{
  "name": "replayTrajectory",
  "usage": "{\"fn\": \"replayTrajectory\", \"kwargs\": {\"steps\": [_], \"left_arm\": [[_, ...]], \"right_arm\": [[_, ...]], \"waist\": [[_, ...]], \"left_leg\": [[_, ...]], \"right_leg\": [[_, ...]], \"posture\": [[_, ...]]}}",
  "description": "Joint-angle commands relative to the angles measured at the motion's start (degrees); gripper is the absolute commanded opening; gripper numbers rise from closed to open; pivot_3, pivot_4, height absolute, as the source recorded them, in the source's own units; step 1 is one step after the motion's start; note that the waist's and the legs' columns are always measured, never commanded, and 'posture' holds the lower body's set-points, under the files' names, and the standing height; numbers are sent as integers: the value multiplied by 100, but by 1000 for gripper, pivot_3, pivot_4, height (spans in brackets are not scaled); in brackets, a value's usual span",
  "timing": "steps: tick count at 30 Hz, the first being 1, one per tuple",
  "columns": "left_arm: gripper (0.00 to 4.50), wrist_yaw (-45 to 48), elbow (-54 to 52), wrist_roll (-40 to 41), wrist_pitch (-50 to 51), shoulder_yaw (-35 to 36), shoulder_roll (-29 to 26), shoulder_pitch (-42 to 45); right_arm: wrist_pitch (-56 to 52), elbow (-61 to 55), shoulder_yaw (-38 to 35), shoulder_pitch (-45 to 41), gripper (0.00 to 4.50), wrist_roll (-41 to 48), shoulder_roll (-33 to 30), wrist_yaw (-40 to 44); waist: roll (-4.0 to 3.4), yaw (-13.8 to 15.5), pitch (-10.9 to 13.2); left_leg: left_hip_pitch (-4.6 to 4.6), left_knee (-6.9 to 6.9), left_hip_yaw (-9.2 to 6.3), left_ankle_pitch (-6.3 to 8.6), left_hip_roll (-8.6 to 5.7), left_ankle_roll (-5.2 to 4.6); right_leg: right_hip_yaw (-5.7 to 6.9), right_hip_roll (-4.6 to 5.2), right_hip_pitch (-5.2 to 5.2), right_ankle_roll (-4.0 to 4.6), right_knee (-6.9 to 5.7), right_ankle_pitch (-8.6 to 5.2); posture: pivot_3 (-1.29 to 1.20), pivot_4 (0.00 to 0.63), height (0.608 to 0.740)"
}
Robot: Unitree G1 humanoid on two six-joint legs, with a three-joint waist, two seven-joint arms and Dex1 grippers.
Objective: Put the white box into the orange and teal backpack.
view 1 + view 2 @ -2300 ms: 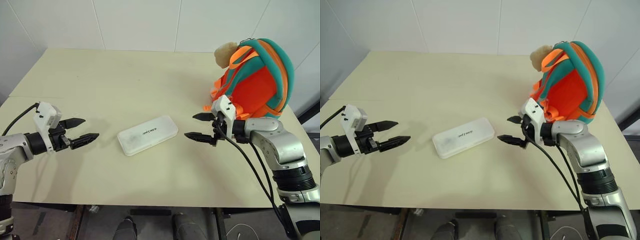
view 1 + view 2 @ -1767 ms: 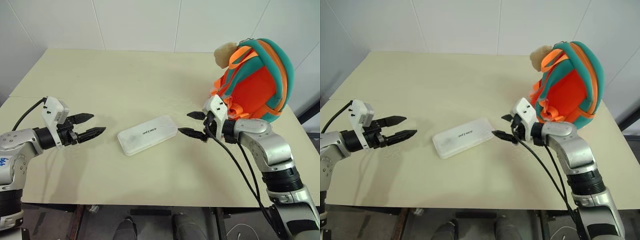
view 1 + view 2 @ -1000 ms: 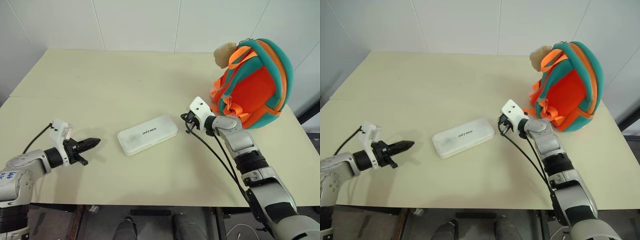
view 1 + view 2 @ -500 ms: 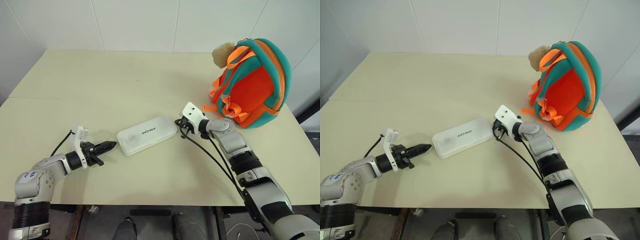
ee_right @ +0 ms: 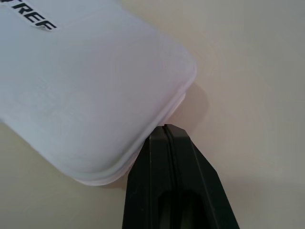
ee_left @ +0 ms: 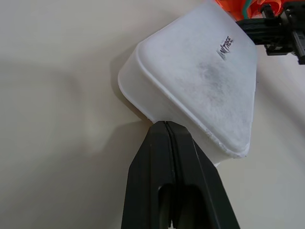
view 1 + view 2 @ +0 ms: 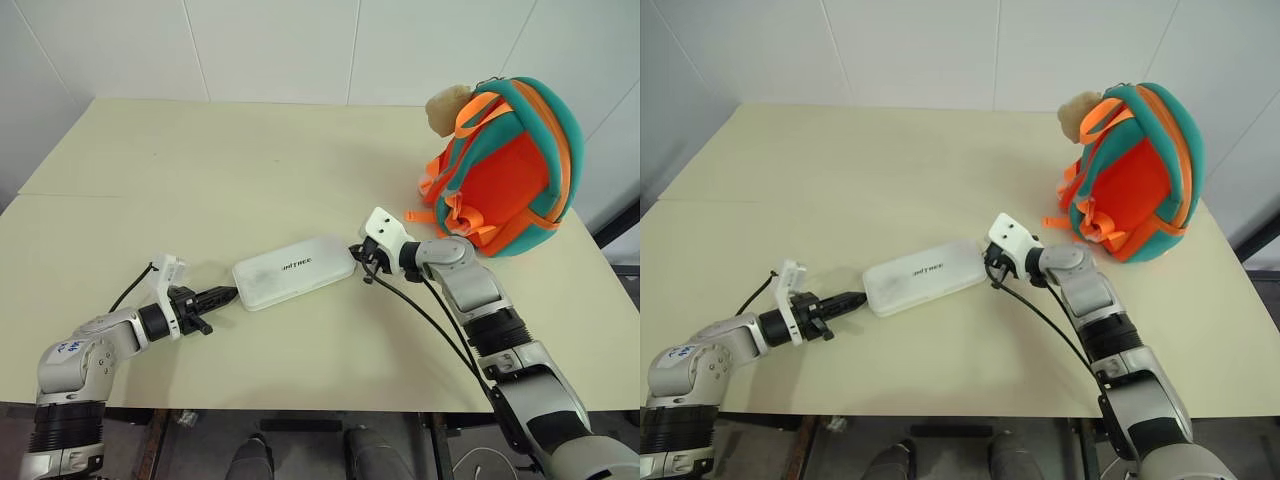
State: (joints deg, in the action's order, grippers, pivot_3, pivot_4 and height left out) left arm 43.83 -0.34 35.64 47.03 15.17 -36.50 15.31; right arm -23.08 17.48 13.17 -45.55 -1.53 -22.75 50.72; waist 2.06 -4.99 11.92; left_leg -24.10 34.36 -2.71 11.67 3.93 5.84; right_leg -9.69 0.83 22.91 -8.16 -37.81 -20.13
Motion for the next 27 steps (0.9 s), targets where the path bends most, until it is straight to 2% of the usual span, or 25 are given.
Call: {"fn": "replayTrajectory", "kwargs": {"steps": [1, 15, 27], "left_arm": [[14, 238, -294, 54, -18, -116, -217, 210], [14, 727, -647, 85, 372, -651, -798, 358], [14, 821, -571, -17, 364, -867, -852, 349]], "right_arm": [[-386, -915, 202, 160, 0, 287, -180, 598], [-1287, -2237, 356, 674, 0, 498, -1217, 1492], [-1609, -2781, 408, 908, 0, 581, -1809, 1770]], "waist": [[0, 10, 0], [0, 11, 0], [1, 26, 0]], "left_leg": [[0, -1, -1, 0, 0, 0], [-1, -4, -1, 0, -1, -1], [-2, -6, -1, 1, -1, -1]], "right_leg": [[0, 0, 0, 0, 1, 0], [0, 0, -1, 0, 11, -1], [0, 0, -1, 1, 16, -1]], "posture": [[0, 150, 740], [0, 150, 740], [0, 150, 740]]}}
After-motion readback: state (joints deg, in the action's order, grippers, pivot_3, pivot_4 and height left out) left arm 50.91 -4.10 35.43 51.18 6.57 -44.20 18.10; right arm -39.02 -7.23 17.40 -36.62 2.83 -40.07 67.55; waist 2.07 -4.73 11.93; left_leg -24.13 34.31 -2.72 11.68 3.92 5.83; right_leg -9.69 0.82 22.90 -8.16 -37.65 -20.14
